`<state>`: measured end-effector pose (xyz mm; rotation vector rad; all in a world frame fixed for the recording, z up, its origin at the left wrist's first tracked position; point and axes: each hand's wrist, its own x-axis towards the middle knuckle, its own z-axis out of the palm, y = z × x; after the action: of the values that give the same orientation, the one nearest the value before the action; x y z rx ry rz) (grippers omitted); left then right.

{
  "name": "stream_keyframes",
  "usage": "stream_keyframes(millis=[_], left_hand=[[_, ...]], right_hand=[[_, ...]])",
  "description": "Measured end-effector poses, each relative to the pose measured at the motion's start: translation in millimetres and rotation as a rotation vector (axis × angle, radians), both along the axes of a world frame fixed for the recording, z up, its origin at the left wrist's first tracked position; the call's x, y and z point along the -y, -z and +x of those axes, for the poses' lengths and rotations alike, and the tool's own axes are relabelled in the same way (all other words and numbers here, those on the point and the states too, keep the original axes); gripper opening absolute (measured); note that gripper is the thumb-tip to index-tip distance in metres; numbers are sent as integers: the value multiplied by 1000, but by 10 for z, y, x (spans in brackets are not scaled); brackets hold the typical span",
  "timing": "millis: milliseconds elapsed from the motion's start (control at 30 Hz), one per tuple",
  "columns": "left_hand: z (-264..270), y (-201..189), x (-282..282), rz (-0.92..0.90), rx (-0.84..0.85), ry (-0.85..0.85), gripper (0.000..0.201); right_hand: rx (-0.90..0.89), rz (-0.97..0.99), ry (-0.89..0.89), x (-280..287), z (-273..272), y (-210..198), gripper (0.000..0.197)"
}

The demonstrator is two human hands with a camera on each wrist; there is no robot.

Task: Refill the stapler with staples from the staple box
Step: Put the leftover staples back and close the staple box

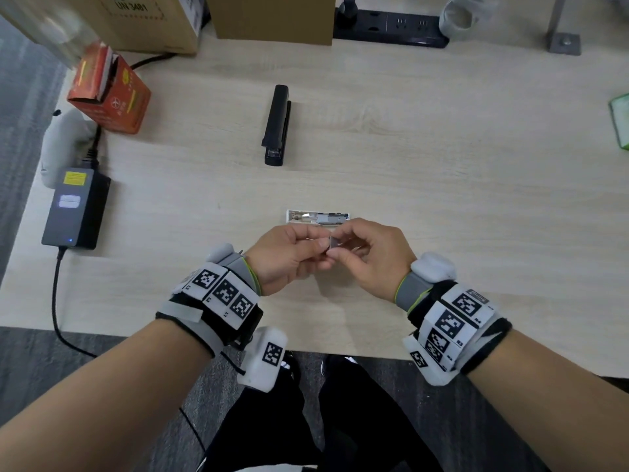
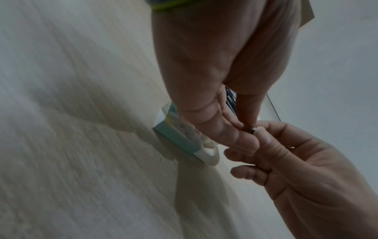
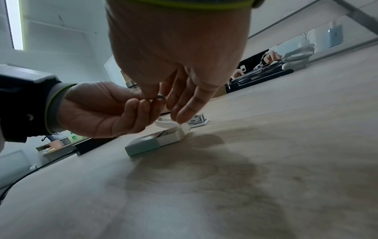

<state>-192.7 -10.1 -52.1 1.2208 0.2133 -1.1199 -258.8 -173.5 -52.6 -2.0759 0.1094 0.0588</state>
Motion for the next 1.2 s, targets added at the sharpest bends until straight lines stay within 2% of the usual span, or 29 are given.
stream_keyframes(millis=[300, 367, 500, 567, 600, 667, 733, 767, 1000, 1033, 1100, 1200], left_hand=[[-12, -31, 7, -35, -32, -95, 14], [-4, -33, -7, -13, -21, -120, 14], [5, -27, -41, 21, -5, -129, 15], [9, -14, -34, 46, 22, -121, 14], [4, -10, -24, 68, 43, -123, 14], [-3, -1, 3, 114, 103, -140, 13], [-10, -2, 29, 152, 178, -147, 13], [-10, -3, 40, 172, 213, -143, 12], [-22, -44, 78, 237, 352, -105, 7], [-18, -35, 67, 301, 431, -68, 7], [-3, -4, 5, 494, 704, 59, 10], [15, 30, -121, 691, 1054, 335, 24]], right_hand=[[-7, 73, 108, -28, -9, -36, 11], [-96, 217, 226, -20, 26, -45, 10], [-373, 778, 368, 24, 123, -93, 9], [-475, 896, 392, 6, 167, -89, 8], [-517, 854, 389, -22, 180, -71, 3], [-536, 521, 343, -92, 194, -8, 14], [-456, 163, 289, -146, 204, 31, 22], [-406, 62, 280, -159, 212, 36, 23], [-353, -234, 217, -154, 293, -45, 13], [-364, -276, 213, -153, 315, -46, 13], [-387, -352, 199, -145, 344, -37, 13], [-420, -419, 153, -147, 346, -13, 14]])
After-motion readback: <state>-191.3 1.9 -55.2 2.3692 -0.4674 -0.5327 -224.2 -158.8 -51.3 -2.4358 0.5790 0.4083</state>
